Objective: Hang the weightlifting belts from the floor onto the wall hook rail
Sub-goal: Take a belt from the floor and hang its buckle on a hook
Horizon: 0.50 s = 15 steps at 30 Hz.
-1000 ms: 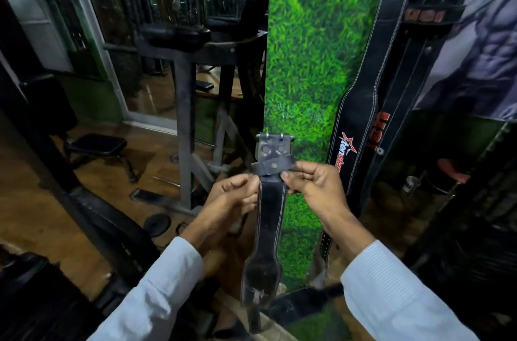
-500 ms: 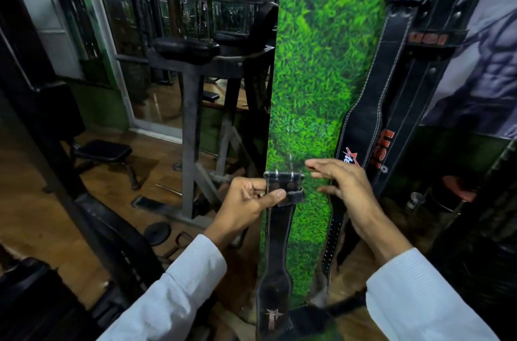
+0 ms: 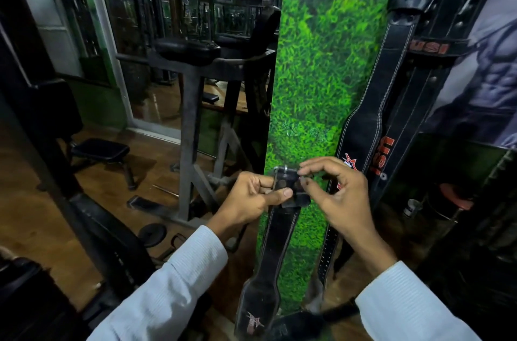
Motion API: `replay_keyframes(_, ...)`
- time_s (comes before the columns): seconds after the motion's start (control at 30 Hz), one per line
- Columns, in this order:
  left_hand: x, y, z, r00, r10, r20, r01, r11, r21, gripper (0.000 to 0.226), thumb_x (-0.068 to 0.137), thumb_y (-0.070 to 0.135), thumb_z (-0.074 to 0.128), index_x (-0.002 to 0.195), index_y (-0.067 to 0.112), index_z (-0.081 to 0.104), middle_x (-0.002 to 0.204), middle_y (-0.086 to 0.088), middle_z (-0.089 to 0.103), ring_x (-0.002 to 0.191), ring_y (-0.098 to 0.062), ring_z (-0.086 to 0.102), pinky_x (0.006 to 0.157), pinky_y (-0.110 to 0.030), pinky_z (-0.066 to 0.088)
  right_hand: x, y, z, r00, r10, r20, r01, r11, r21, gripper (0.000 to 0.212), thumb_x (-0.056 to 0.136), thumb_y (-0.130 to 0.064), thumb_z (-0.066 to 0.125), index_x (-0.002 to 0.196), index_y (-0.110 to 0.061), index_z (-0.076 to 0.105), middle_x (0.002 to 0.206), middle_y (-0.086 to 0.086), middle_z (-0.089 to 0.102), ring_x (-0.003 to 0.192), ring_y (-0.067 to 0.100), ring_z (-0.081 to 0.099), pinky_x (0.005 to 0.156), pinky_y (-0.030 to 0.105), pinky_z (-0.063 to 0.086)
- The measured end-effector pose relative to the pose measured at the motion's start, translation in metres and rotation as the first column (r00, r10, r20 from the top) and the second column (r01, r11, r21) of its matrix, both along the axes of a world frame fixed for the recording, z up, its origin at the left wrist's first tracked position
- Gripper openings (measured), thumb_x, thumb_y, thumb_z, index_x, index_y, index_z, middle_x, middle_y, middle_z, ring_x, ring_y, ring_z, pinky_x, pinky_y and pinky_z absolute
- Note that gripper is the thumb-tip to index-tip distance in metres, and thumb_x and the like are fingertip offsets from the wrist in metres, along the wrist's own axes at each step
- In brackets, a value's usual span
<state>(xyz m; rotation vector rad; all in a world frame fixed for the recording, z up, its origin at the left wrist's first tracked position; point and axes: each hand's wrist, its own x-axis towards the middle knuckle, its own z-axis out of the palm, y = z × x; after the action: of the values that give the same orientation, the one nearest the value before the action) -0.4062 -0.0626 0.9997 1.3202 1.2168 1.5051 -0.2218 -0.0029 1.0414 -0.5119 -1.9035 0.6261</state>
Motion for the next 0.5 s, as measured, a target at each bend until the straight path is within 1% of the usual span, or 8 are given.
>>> replay_keyframes(0.1,-0.002,0.003,0.001,0.999,0.04,0.004,-0.04,0.999,0.006,0.006,0.089,0.004,0.075,0.091,0.001,0.08,0.073,0.004,0.075,0.068,-0.005,0.064,0.062,-0.023,0.049,0.001,-0.003,-0.001,0.995,0.01,0.103,-0.02,0.995,0.094,0.02,0.073,-0.011,0.067,0.079,-0.02,0.084,0.115,-0.008,0.076,0.116,0.015,0.064,0.1,0.032,0.048)
replay_keyframes(0.17,-0.003,0.003,0.001,0.998,0.047,0.028,-0.047,0.999,0.006,0.016,0.086,0.019,0.082,0.084,0.003,0.08,0.072,-0.002,0.07,0.069,-0.013,0.059,0.062,-0.028,0.045,-0.004,-0.003,0.01,0.977,0.155,-0.148,-0.184,0.961,-0.207,0.023,0.074,-0.011,0.06,0.076,-0.011,0.082,0.113,0.0,0.079,0.117,0.019,0.066,0.097,0.038,0.049)
replay_keyframes(0.23,0.0,0.004,0.004,0.998,0.051,0.024,-0.05,0.999,-0.016,0.053,0.072,0.047,0.089,0.083,-0.004,0.077,0.075,-0.01,0.061,0.075,-0.025,0.045,0.067,-0.04,0.034,-0.013,0.007,0.028,0.96,0.137,-0.244,-0.244,0.836,-0.492,0.026,0.084,-0.018,0.056,0.088,-0.009,0.08,0.111,0.005,0.079,0.111,0.02,0.071,0.089,0.037,0.049)
replay_keyframes(0.27,0.002,0.005,0.005,0.999,0.035,0.029,-0.035,0.999,-0.02,0.059,0.068,0.051,0.089,0.083,-0.004,0.077,0.078,-0.013,0.061,0.078,-0.028,0.045,0.069,-0.044,0.033,-0.019,0.014,0.037,0.988,0.122,-0.095,-0.155,0.809,-0.567,0.026,0.09,-0.026,0.06,0.097,-0.011,0.08,0.11,0.004,0.08,0.105,0.017,0.072,0.084,0.032,0.047)
replay_keyframes(0.33,0.006,0.006,0.007,0.998,0.039,0.059,-0.037,0.999,-0.037,0.046,0.066,0.044,0.088,0.084,0.002,0.08,0.082,-0.019,0.068,0.085,-0.033,0.052,0.074,-0.049,0.039,-0.026,0.023,0.041,0.941,0.232,0.246,-0.032,0.784,-0.62,0.029,0.093,-0.037,0.069,0.102,-0.011,0.08,0.103,0.002,0.079,0.093,0.013,0.071,0.079,0.026,0.046)
replay_keyframes(0.37,0.005,0.007,0.007,0.997,0.04,0.068,-0.036,0.998,-0.054,0.044,0.066,0.042,0.087,0.084,0.002,0.08,0.084,-0.022,0.069,0.087,-0.035,0.054,0.076,-0.05,0.04,-0.031,0.025,0.04,0.919,0.265,0.291,-0.022,0.774,-0.633,0.03,0.091,-0.036,0.074,0.101,-0.009,0.081,0.099,0.004,0.08,0.092,0.015,0.071,0.081,0.026,0.048)
replay_keyframes(0.43,0.002,0.009,0.005,0.997,0.025,0.067,-0.021,0.998,-0.062,0.036,0.066,0.039,0.087,0.08,0.006,0.081,0.083,-0.02,0.069,0.088,-0.036,0.055,0.077,-0.051,0.04,-0.039,0.03,0.04,0.957,0.258,0.134,-0.101,0.727,-0.679,0.019,0.088,-0.018,0.079,0.102,-0.006,0.081,0.096,0.009,0.081,0.093,0.018,0.075,0.085,0.025,0.055)
replay_keyframes(0.5,0.0,0.01,0.005,0.998,0.028,0.058,-0.024,0.997,-0.076,0.018,0.071,0.031,0.086,0.076,0.014,0.083,0.077,-0.014,0.07,0.085,-0.033,0.057,0.076,-0.049,0.042,-0.039,0.032,0.04,0.976,0.218,-0.029,-0.188,0.763,-0.619,0.018,0.085,-0.004,0.08,0.103,-0.004,0.08,0.093,0.008,0.082,0.086,0.011,0.076,0.077,0.02,0.057)
